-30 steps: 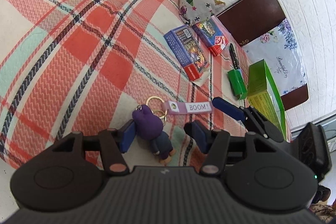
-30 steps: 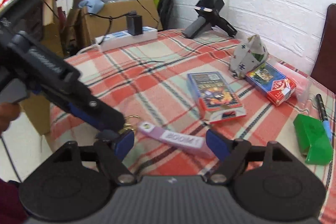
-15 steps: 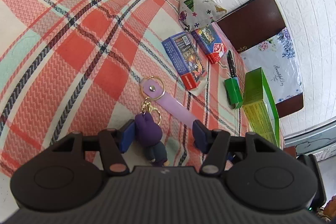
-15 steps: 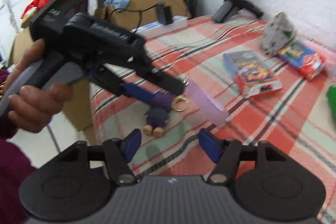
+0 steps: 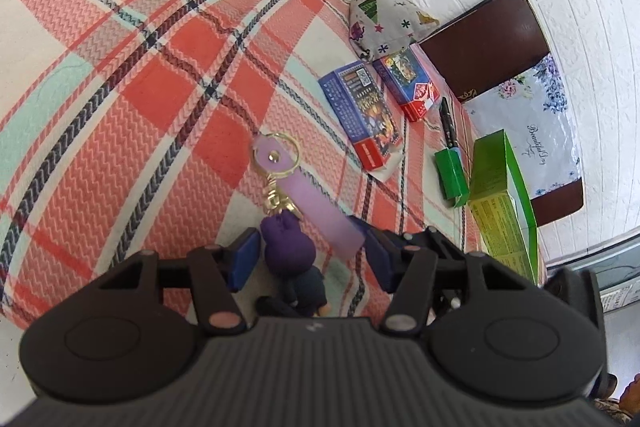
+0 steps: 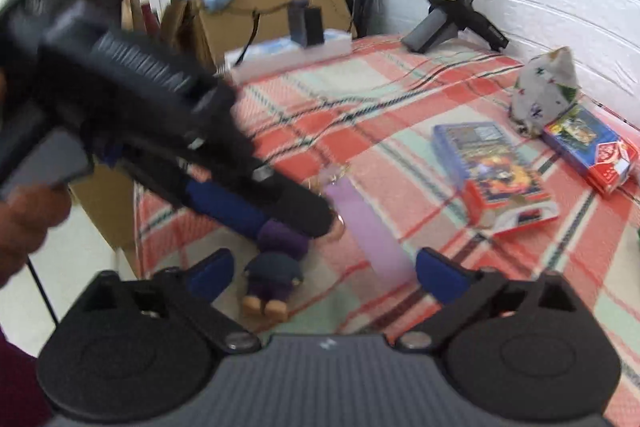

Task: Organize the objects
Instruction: 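Grasp the purple figure with the left gripper and lift the keychain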

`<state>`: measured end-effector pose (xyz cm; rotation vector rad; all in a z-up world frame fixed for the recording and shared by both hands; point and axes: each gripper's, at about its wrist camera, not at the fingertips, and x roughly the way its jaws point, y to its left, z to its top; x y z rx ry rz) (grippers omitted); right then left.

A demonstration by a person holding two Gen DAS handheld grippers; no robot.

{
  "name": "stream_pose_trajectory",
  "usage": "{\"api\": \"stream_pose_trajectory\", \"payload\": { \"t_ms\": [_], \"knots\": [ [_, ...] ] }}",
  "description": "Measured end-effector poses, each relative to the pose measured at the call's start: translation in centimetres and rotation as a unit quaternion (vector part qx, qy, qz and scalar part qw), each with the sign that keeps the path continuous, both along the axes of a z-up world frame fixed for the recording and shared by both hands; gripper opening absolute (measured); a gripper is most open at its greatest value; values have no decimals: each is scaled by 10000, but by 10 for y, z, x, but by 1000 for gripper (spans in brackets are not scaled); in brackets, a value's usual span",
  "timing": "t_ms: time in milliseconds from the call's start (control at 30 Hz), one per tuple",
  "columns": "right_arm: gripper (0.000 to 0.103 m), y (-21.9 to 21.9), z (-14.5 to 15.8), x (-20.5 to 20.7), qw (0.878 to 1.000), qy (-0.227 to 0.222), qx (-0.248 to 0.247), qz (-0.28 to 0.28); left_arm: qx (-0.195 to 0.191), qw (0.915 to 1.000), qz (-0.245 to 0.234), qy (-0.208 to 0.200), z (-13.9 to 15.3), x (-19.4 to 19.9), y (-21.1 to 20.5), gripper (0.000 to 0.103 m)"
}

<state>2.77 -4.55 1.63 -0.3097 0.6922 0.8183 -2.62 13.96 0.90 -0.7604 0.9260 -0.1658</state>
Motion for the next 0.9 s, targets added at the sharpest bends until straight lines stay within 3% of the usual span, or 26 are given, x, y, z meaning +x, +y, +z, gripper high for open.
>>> {"api": "stream_pose_trajectory", "payload": {
  "t_ms": [67, 100, 300, 467, 633, 900],
  "knots": [
    [72, 7, -1, -10, 9996, -232, -101, 100, 162, 9999, 12, -10, -4, 4, -1, 36],
    [55, 7, 1, -10, 9997, -200, -66, 84, 243, 9997, 37, -6, -5, 5, -1, 29],
    [49, -6, 6, -7, 9996, -128, -17, -260, 337, 9991, -254, -41, -1, 19, -18, 27],
    [49, -54, 6, -13, 9945, -112, -5, -1039, 395, 9934, -1072, -130, -2, 45, -74, 27],
    [48, -119, 6, -29, 9800, -107, 122, -1981, 759, 9738, -2111, -362, 3, 68, -157, 26],
    [47, -212, 2, -49, 9381, -109, 371, -3441, 932, 9372, -3308, -589, 2, 91, -278, 24]
  ]
}}
